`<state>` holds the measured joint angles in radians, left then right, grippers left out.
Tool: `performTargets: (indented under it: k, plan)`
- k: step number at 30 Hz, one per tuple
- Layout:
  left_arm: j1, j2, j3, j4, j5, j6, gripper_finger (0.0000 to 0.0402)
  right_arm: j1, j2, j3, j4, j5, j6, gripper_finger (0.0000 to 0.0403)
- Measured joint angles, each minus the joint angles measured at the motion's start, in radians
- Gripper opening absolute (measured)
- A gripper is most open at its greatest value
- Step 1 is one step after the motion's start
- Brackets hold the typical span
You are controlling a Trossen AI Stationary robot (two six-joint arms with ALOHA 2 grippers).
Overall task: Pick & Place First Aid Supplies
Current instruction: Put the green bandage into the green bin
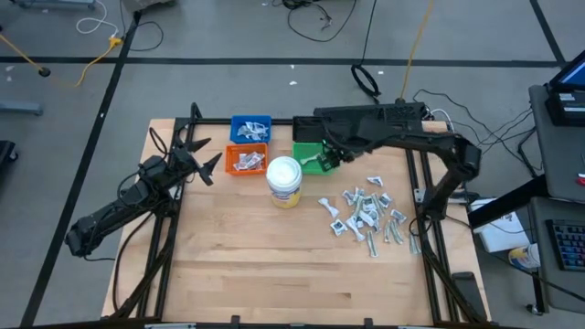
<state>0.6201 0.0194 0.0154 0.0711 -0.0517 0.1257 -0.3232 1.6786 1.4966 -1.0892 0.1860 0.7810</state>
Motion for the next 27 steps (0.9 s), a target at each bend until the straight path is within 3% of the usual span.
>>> performTargets:
  k: [6, 13, 21, 27]
  plan:
    - [0.0, 0.0, 0.0, 0.0, 0.0, 0.0, 0.031, 0.155, -0.139, -0.186, -0.007, -0.012, 0.347, 0.0208]
    - [0.0, 0.0, 0.0, 0.0, 0.0, 0.0, 0.031, 0.374, -0.233, -0.342, -0.005, -0.11, 0.687, 0.0208]
    - [0.0, 0.0, 0.0, 0.0, 0.0, 0.0, 0.031, 0.599, -0.26, -0.427, -0.001, -0.221, 0.914, 0.0208]
    - [0.0, 0.0, 0.0, 0.0, 0.0, 0.0, 0.031, 0.694, -0.259, -0.482, 0.052, -0.293, 1.008, 0.0208]
